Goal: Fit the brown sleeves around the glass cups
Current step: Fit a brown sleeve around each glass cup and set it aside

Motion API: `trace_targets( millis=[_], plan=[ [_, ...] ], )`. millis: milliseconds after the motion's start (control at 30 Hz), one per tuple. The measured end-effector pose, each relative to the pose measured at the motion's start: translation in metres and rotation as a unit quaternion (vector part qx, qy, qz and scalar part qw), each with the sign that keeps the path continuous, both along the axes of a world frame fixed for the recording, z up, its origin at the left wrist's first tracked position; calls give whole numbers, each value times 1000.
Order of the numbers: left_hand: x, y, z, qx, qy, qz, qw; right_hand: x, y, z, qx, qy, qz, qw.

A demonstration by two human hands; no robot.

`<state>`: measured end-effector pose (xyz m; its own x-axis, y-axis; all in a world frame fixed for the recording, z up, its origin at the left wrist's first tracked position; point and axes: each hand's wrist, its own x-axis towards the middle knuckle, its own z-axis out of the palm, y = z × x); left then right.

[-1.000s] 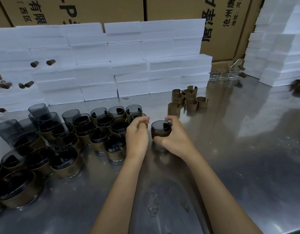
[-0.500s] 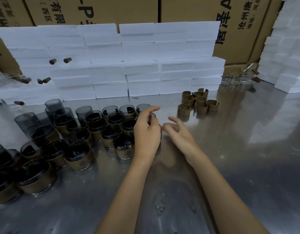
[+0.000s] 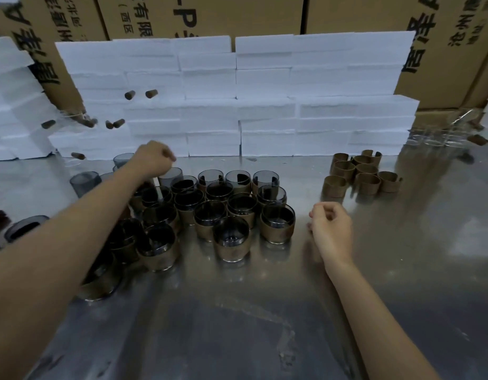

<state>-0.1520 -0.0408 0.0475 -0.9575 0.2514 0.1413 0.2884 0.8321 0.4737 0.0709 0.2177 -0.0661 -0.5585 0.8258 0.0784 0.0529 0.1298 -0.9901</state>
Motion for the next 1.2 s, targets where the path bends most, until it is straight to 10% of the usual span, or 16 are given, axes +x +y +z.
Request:
trace_targets(
  millis=[400, 667, 933, 1200],
  plan=[
    [-45, -22, -34, -52, -92, -30, 994, -2, 7, -4, -2, 8, 4, 1000],
    [-7, 5, -2, 192, 54, -8, 980, -2, 6, -1, -9, 6, 4, 1000],
    [130, 97, 32, 510, -138, -152, 835, 13, 17, 13, -143, 75, 21, 987],
    [230, 190, -55, 581, -411, -199, 674, 55, 30, 31, -330, 209, 185, 902]
  ],
)
